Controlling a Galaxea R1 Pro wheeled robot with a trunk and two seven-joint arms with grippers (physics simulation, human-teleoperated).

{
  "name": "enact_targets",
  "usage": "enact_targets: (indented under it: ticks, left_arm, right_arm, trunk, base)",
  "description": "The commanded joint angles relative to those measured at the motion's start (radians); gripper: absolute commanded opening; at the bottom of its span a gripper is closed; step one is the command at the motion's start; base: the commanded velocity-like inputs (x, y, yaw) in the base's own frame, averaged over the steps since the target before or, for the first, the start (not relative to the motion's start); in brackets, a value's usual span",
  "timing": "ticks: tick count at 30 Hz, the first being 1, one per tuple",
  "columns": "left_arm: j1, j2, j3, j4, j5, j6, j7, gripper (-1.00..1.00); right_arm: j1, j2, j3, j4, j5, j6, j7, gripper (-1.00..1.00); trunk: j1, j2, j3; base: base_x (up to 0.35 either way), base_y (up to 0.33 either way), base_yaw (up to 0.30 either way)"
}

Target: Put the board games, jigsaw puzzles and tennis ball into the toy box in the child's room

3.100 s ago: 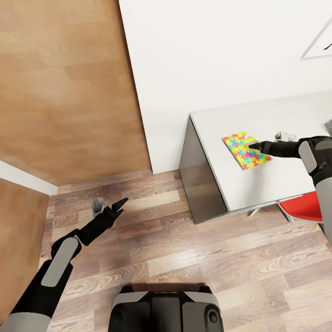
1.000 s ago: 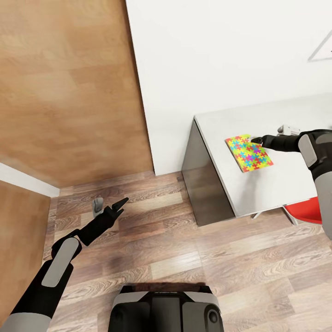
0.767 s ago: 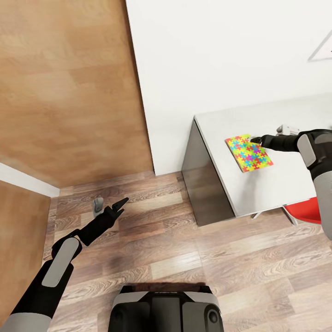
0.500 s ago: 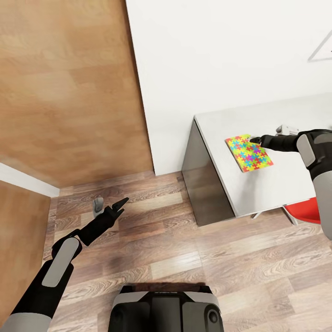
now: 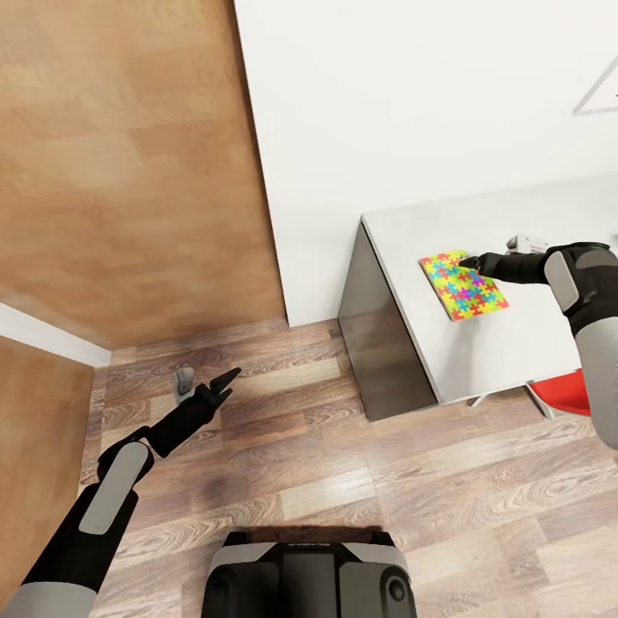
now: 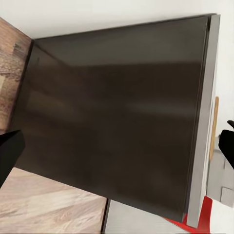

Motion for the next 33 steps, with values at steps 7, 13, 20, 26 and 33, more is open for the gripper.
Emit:
enact_targets:
  ticks: [7,13,20,26,33]
  left_arm:
    - [-0.001,0.0,-0.007,0.0,0.007,0.005,0.001,1.0]
    - [-0.001,0.0,-0.011,0.0,0.007,0.005,0.002,1.0]
    - [-0.001,0.0,-0.012,0.0,0.006,0.005,0.001,1.0]
    - [-0.001,0.0,-0.012,0.0,0.006,0.005,0.001,1.0]
    - [-0.001,0.001,-0.012,0.0,0.006,0.005,0.002,1.0]
  right_arm:
    - [0.0,0.005,-0.002,0.001,-0.002,0.005,0.002,1.0]
    - [0.0,0.009,-0.001,0.001,-0.003,0.005,0.004,1.0]
    - [0.0,0.016,-0.001,0.001,-0.004,0.005,0.009,1.0]
    - [0.0,0.033,-0.001,0.001,-0.004,0.007,0.013,1.0]
    - [0.001,0.05,-0.001,-0.001,-0.005,0.012,0.033,1.0]
  trunk:
    - [0.001,-0.002,-0.001]
    - [0.001,-0.002,-0.001]
    - [0.001,-0.002,-0.001]
    - [0.001,-0.002,-0.001]
    - [0.001,-0.002,-0.001]
  base:
    - [0.0,0.0,0.0]
    - [0.0,0.0,0.0]
    - [0.0,0.0,0.0]
    - [0.0,0.0,0.0]
    - [0.0,0.0,0.0]
